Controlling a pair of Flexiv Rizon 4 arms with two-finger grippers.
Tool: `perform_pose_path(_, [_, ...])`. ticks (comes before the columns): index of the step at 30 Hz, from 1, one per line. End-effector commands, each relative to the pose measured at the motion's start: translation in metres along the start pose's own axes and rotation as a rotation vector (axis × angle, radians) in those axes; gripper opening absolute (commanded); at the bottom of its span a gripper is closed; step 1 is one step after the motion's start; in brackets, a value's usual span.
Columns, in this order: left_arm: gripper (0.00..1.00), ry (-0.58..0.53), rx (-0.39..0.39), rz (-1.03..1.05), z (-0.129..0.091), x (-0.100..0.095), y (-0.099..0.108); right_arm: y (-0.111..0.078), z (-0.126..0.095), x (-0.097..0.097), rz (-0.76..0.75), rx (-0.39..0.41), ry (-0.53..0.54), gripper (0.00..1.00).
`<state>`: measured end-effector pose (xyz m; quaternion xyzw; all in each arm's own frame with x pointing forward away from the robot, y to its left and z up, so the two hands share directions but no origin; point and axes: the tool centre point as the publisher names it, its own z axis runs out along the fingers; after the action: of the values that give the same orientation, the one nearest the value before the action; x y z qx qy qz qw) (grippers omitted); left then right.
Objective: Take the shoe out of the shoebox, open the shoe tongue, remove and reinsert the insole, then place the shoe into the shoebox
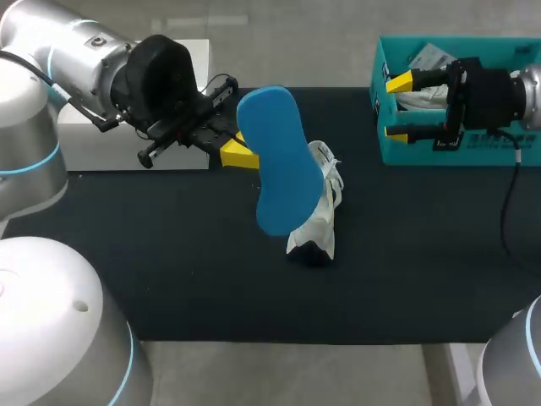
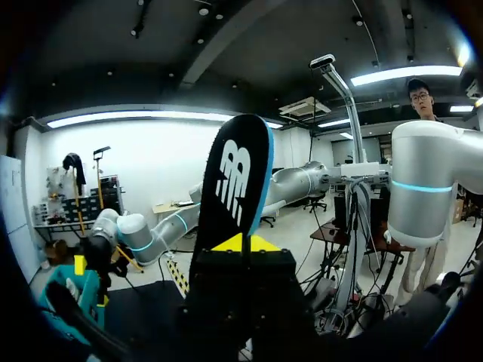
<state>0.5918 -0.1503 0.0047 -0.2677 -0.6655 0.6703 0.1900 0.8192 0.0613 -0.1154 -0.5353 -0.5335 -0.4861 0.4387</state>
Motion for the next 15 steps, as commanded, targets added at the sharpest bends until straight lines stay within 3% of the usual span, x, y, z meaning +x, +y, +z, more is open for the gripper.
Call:
perform_pose_path(1, [0.00, 0.062, -0.339, 0.602, -0.004, -0.012, -0.001, 0.003, 0.007, -0.002, 0.007, -0.003, -0.022, 1.00])
perform_pose_path(9, [0.00, 0.062, -0.339, 0.602, -0.004, -0.012, -0.001, 0.002, 0.013, -0.019, 0.039, -0.023, -0.037, 1.00])
perform_pose_path(14, [0.00, 0.062, -0.339, 0.602, -0.004, -0.012, -0.001, 0.000, 0.017, -0.016, 0.037, -0.037, -0.017, 1.00])
perform_pose_path(15, [0.00, 0.102, -0.361, 0.712, -0.005, -0.018, 0.006, -0.001, 0.018, -0.014, 0.035, -0.039, -0.014, 1.00])
